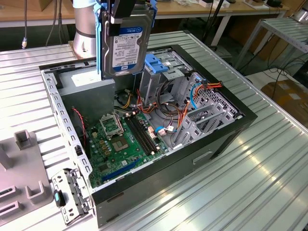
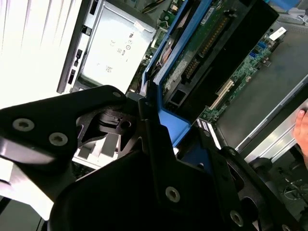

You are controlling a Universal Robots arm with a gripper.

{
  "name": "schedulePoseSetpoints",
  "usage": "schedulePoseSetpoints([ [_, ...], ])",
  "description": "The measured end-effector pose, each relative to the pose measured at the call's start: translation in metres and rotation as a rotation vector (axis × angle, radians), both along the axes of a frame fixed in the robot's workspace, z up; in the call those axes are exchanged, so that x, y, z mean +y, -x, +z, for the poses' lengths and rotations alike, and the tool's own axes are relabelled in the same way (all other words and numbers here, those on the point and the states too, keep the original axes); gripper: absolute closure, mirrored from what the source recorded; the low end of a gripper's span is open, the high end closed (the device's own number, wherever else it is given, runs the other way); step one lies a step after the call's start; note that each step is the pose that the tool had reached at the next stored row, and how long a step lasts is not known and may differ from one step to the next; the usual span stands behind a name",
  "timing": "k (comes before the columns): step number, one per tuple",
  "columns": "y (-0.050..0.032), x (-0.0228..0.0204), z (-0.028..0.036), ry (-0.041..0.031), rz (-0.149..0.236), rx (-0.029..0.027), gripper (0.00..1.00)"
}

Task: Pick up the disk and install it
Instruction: 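Insert the disk into the insertion slot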

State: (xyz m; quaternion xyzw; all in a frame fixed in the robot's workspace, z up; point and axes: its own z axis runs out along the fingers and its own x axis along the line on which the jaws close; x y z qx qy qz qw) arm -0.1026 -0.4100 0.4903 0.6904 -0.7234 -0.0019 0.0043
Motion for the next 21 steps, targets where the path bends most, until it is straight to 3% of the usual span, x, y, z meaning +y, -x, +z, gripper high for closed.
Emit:
schedulePoseSetpoints([
  [21,-0.0009,-0.0099,-0.0001,0.0,0.0,0.0,0.63],
])
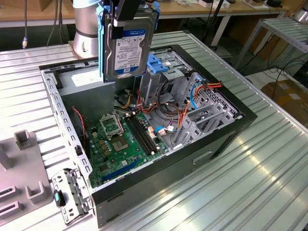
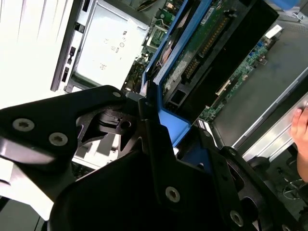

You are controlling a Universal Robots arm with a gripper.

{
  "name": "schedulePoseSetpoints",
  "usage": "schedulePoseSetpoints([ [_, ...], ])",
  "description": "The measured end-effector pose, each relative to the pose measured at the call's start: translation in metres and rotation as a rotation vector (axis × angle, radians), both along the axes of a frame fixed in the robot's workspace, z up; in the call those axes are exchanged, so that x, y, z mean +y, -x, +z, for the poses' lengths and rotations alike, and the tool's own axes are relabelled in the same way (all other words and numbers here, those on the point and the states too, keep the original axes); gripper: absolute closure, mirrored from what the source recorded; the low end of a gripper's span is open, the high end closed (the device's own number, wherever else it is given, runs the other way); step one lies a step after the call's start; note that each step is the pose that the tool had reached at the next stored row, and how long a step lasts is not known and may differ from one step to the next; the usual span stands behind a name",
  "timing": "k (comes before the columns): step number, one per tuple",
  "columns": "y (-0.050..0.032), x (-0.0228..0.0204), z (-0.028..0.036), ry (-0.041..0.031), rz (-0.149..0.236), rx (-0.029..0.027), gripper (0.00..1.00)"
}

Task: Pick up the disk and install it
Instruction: 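Insert the disk into the insertion slot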

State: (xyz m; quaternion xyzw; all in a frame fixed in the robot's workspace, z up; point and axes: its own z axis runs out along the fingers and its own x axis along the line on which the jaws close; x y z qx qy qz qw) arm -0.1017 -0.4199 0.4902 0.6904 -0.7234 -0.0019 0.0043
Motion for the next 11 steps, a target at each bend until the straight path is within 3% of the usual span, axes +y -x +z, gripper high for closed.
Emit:
schedulePoseSetpoints([
  [6,-0.0015,-0.0042,-0.0001,0.0,0.0,0.0,0.63],
  [11,-0.0037,-0.0135,-0.0001,0.0,0.0,0.0004,0.63],
])
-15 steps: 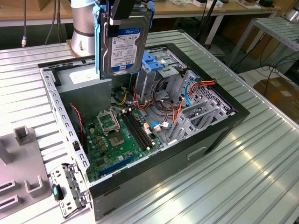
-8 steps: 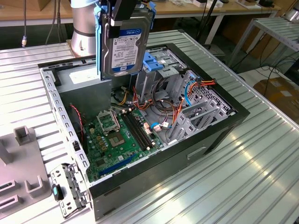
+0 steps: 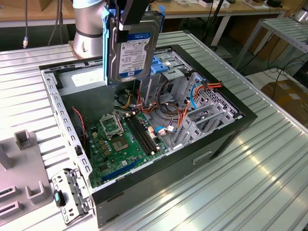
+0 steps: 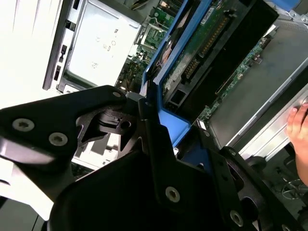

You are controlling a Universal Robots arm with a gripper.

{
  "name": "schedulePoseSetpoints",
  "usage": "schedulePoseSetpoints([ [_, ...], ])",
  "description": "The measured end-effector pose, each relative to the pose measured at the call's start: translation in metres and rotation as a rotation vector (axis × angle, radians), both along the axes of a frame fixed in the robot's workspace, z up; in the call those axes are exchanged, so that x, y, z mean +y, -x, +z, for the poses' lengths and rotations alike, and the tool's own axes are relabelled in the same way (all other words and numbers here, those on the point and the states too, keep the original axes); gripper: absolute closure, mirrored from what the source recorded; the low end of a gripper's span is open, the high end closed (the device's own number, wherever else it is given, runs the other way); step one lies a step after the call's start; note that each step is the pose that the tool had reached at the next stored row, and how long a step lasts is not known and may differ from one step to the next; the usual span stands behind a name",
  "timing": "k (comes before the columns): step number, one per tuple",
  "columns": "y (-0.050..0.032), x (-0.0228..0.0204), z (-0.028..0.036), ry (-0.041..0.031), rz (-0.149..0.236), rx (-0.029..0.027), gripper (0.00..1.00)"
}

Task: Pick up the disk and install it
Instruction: 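Insert the disk into the insertion slot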

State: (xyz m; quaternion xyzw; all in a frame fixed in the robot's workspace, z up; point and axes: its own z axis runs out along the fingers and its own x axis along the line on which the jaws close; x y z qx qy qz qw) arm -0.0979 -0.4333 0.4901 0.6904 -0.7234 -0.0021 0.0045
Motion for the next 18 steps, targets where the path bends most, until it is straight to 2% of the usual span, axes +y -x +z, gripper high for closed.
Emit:
schedulePoseSetpoints([
  [2,-0.001,-0.0027,0.0,0.0,0.0,0.0002,0.63],
  [3,-0.0023,-0.0068,-0.0001,-0.0002,0.0,0.0005,0.63],
  [9,-0.0073,-0.0195,-0.0003,-0.0019,0.0,0.0014,0.63],
  [14,-0.0119,-0.0254,-0.0005,-0.002,0.0,0.0015,0.63],
  [18,-0.0124,-0.0303,-0.0011,-0.0019,0.0,0.0016,0.63],
])
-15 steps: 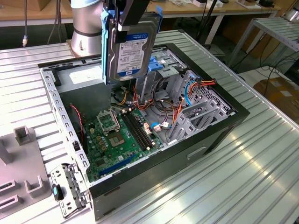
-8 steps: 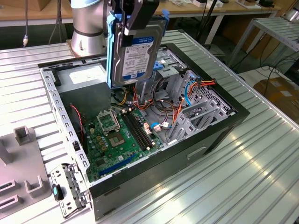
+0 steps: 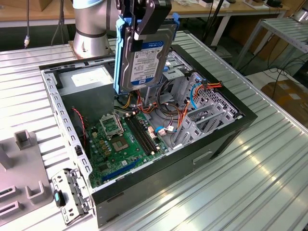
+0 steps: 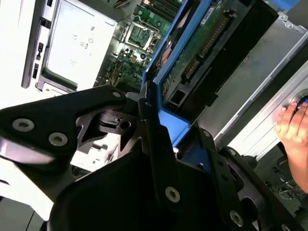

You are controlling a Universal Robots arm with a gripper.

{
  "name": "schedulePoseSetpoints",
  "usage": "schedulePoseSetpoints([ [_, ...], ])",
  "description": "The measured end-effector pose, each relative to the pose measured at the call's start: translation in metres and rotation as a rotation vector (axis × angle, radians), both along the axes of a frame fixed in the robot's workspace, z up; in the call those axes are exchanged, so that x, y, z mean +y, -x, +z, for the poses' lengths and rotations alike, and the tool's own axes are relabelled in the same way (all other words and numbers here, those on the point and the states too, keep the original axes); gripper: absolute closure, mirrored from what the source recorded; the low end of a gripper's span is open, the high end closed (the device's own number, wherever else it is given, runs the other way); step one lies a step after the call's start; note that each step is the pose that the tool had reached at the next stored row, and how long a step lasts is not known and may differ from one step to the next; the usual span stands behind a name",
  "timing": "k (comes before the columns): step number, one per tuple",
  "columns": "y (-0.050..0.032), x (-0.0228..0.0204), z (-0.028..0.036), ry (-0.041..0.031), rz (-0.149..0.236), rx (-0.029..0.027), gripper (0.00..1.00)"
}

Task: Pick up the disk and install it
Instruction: 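Insert the disk into the insertion slot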

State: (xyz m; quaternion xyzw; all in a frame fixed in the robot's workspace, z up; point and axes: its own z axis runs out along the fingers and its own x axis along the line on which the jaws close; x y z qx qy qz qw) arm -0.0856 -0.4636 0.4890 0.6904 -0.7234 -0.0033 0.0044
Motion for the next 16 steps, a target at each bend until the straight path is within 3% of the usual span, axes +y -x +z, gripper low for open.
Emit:
schedulePoseSetpoints([
  [12,-0.0048,-0.0089,-0.0011,0.0,0.013,0.0,0.63],
  [16,-0.0048,-0.0214,-0.0014,-0.0001,0.013,0.0,0.63],
])
